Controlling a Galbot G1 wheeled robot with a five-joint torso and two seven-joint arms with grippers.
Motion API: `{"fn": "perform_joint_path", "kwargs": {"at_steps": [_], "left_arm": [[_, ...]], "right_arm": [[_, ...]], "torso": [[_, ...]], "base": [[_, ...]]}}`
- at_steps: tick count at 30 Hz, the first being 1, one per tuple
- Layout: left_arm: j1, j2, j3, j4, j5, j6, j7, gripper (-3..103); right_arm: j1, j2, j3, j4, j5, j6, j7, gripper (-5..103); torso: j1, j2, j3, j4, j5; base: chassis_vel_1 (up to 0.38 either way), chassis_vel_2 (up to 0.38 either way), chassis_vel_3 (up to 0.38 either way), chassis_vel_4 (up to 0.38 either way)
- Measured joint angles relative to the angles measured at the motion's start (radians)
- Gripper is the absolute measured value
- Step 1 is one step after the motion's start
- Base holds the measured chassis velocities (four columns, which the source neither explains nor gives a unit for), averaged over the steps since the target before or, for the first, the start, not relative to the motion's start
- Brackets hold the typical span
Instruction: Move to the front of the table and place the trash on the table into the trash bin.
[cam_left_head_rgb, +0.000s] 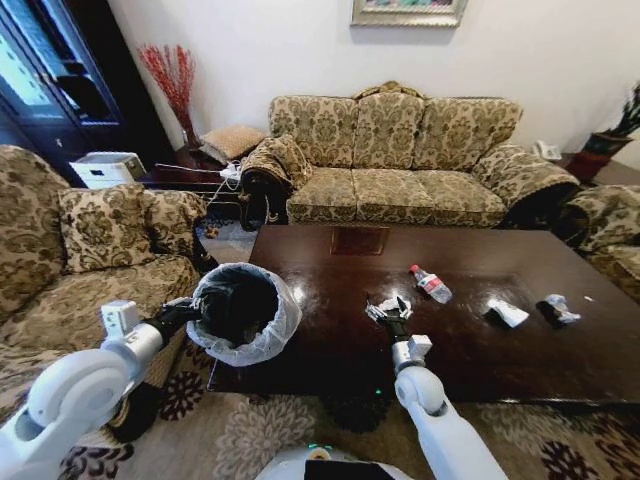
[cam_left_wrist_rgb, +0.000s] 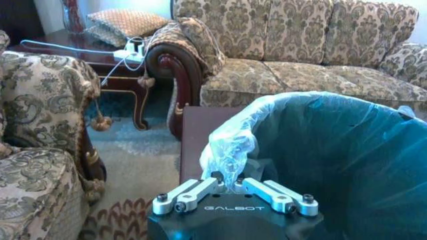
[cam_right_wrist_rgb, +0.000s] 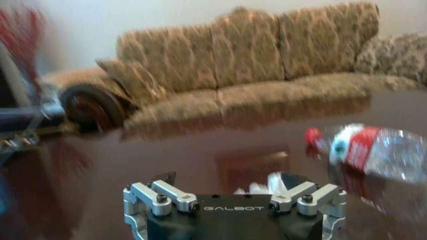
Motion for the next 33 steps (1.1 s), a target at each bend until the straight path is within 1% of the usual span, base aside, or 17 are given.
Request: {"fn": "perform_joint_path", "kwargs": {"at_steps": [3, 5, 12, 18, 21, 22, 24, 25, 26, 27, 29, 30, 33], "left_arm": [[0.0, 0.003, -0.001, 0.004, 0.0, 0.0, 0.0, 1], [0.003, 0.011, -0.004, 0.01, 0.0, 0.0, 0.0, 1], [0.002, 0.025, -0.005, 0.022, 0.0, -0.001, 0.003, 1], [-0.001, 0.029, 0.004, 0.03, 0.002, -0.001, 0.006, 1], [-0.001, 0.03, 0.01, 0.034, 0.005, -0.004, 0.011, 1], [-0.001, 0.03, 0.01, 0.034, 0.005, -0.004, 0.011, 1], [-0.003, 0.031, 0.015, 0.036, 0.007, -0.005, 0.012, 1], [-0.003, 0.031, 0.017, 0.037, 0.008, -0.005, 0.012, 1], [-0.005, 0.031, 0.023, 0.04, 0.011, -0.006, 0.013, 1], [-0.005, 0.031, 0.023, 0.04, 0.011, -0.006, 0.013, 1], [-0.006, 0.033, 0.027, 0.042, 0.014, -0.01, 0.013, 1], [-0.006, 0.033, 0.027, 0.042, 0.014, -0.01, 0.013, 1], [-0.009, 0.036, 0.029, 0.046, 0.016, -0.014, 0.015, 1]], "right_arm": [[0.025, 0.003, -0.001, -0.049, -0.002, -0.001, 0.009, 100], [0.058, 0.009, 0.001, -0.116, -0.002, 0.005, 0.018, 100], [0.083, 0.012, 0.013, -0.158, -0.005, 0.014, 0.036, 100], [0.094, 0.009, 0.032, -0.189, -0.009, 0.021, 0.031, 101], [0.1, 0.005, 0.045, -0.214, 0.004, 0.027, 0.011, 86], [0.1, 0.005, 0.045, -0.214, 0.004, 0.027, 0.011, 86], [0.104, 0.002, 0.045, -0.228, 0.017, 0.027, 0.006, 76], [0.106, 0.001, 0.045, -0.232, 0.019, 0.026, 0.004, 76], [0.108, 0.001, 0.045, -0.234, 0.023, 0.024, 0.002, 71], [0.108, 0.001, 0.045, -0.234, 0.023, 0.024, 0.002, 71], [0.109, 0.003, 0.045, -0.232, 0.033, 0.013, 0.0, 60], [0.109, 0.003, 0.045, -0.232, 0.033, 0.013, 0.0, 60], [0.11, 0.003, 0.041, -0.23, 0.037, 0.007, -0.002, 43]], "torso": [[0.0, 0.0, 0.0, 0.0004, -0.0006], [0.0, 0.0, 0.0, 0.0007, 0.0003], [0.0, 0.0, 0.0, 0.0001, 0.0004], [0.0, 0.0, 0.0, 0.0003, 0.0002], [0.0, 0.0, 0.0, 0.0002, 0.0003], [0.0, 0.0, 0.0, 0.0002, 0.0003], [0.0, 0.0, 0.0, 0.0002, 0.0003], [0.0, 0.0, 0.0, 0.0001, 0.0003], [0.0, 0.0, 0.0, 0.0002, 0.0003], [0.0, 0.0, 0.0, 0.0002, 0.0003], [0.0, 0.0, 0.0, 0.0002, 0.0002], [0.0, 0.0, 0.0, 0.0002, 0.0002], [0.0, 0.0, 0.0, 0.0002, 0.0003]], "base": [[0.0, 0.0, 0.0, 0.0], [0.0, 0.0, 0.0, 0.0], [0.0, 0.0, 0.0, 0.0], [0.0, 0.0, 0.0, 0.0], [0.0, 0.0, 0.0, 0.0], [0.0, 0.0, 0.0, 0.0], [0.0, 0.0, 0.0, 0.0], [0.0, 0.0, 0.0, 0.0], [0.0, 0.0, 0.0, 0.0], [0.0, 0.0, 0.0, 0.0], [0.0, 0.0, 0.0, 0.0], [0.0, 0.0, 0.0, 0.0], [0.0, 0.0, 0.0, 0.0]]}}
